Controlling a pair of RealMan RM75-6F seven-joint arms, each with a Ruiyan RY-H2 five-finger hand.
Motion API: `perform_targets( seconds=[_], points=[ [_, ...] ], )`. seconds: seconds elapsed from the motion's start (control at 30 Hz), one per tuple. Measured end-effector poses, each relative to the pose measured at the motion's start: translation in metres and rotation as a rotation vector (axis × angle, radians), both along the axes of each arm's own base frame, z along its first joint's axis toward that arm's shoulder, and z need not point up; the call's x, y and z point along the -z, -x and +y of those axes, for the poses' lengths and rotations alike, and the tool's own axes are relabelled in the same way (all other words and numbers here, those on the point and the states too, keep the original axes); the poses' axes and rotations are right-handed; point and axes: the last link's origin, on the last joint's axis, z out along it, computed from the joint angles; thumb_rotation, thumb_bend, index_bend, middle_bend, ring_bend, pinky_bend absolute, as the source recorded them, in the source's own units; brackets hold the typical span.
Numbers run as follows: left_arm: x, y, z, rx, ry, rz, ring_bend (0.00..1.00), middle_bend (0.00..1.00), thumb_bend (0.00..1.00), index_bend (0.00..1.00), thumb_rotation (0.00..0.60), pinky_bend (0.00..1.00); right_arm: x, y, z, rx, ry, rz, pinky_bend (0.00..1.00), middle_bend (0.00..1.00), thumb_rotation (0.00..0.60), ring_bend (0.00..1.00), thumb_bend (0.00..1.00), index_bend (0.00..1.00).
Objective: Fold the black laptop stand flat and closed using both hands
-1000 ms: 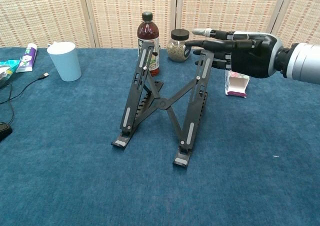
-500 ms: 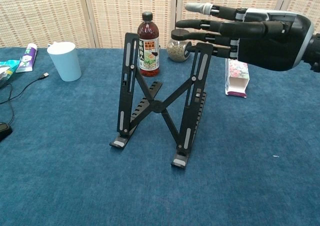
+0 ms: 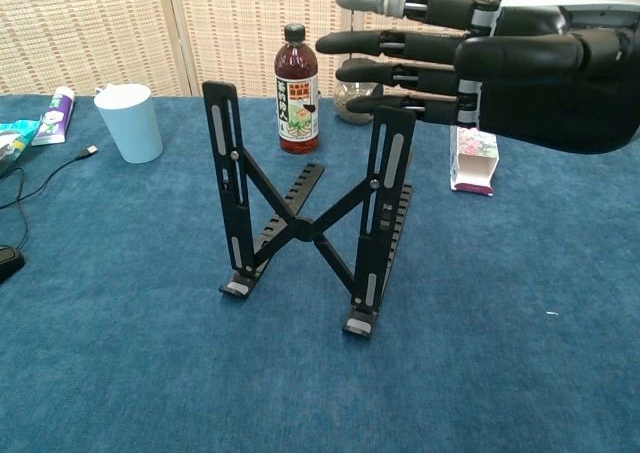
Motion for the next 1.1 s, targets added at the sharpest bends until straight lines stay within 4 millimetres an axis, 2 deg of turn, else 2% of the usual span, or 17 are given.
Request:
perform_targets(
  seconds=[0.6,1.1],
  points=[
    [0.000,0.005,-0.002,0.002,-0.004,-0.012,0.00,0.11,0.22,0.11,0.600,0.00,-0.004,-0.008,0.017,-0.037,-0.008,0.013,0.05,0.15,0.600,0.04,0.13,0.00],
    [0.001,0.006,0.000,0.006,0.001,-0.014,0.00,0.11,0.22,0.11,0.600,0.00,-0.010,0.005,0.010,0.017,0.056,0.030,0.05,0.15,0.600,0.04,0.13,0.00]
  ],
)
